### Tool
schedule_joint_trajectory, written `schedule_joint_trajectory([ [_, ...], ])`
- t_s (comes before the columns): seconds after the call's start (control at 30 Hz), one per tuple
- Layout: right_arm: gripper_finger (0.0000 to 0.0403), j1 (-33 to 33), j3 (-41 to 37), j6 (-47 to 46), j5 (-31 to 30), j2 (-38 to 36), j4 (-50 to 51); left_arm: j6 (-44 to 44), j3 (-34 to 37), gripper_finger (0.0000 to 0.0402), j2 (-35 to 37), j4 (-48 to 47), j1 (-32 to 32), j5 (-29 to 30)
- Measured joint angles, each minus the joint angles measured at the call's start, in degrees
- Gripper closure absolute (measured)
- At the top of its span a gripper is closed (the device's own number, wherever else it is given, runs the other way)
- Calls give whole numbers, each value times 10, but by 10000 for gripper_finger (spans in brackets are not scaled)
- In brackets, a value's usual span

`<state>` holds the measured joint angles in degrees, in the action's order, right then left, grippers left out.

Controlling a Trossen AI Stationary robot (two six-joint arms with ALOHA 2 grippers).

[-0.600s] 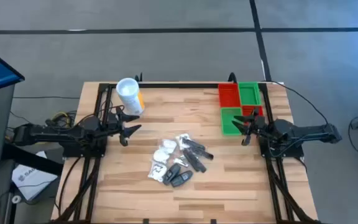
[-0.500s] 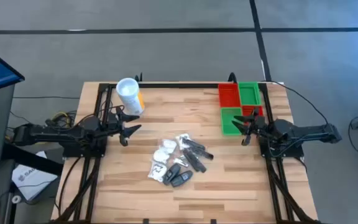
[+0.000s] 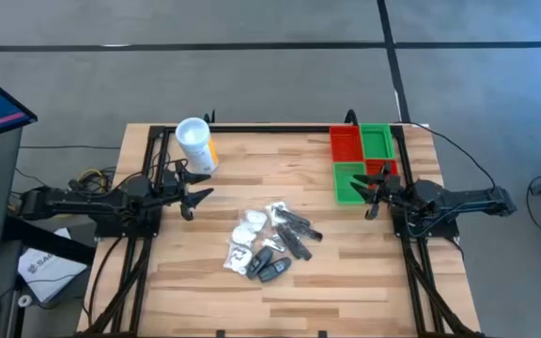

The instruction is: Pick & Place Travel size toiletries

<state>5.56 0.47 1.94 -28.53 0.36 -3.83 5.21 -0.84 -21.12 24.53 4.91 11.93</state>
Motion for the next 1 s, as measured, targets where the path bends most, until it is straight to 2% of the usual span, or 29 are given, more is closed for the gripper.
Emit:
schedule_joint_trajectory([
  [1.0, 295, 1, 0, -20, 1, 0, 0, 0, 0, 192, 0, 3, 0, -1],
])
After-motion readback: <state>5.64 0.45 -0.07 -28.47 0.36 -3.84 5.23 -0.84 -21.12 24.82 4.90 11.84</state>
